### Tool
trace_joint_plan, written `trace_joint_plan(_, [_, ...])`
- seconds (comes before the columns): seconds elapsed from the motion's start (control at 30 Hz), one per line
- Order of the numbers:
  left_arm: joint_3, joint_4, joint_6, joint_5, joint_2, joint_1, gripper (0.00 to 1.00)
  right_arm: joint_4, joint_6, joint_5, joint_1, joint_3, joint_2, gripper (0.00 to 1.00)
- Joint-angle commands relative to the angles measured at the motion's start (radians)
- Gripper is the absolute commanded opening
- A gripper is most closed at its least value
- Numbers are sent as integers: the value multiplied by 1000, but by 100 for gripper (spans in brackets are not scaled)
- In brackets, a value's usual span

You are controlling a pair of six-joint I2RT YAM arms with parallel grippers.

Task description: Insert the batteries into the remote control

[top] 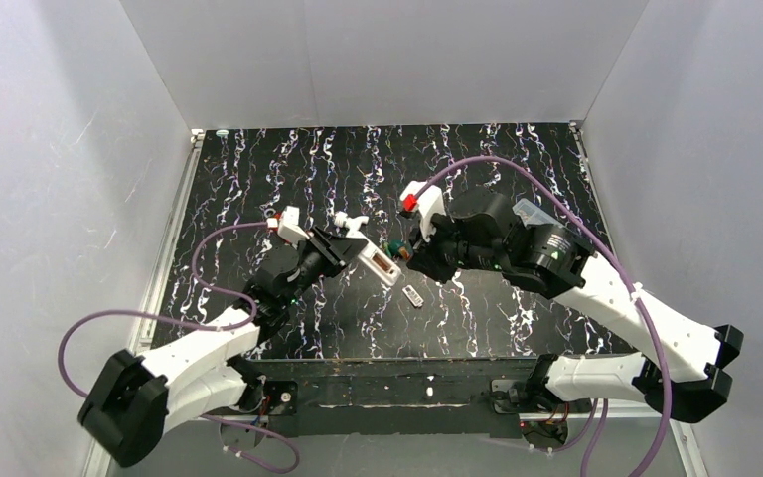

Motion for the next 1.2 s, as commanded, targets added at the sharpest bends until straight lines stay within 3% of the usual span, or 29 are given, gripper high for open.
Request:
trace_joint_plan(0.0, [12,462,-115,7,115,4,0,-170,-162,-115,-3,140,59,1])
trace_joint_plan(0.47, [27,473,-200,142,72,2,0,-484,-133,-215,-114,506,329,1])
trace_joint_plan(0.77, [21,432,-160,177,15,2,0,-527,-71,-255,-123,591,407,1])
trace_joint_plan(1.17, [27,437,-190,204,30,2,0,-530,-52,-269,-123,574,486,1])
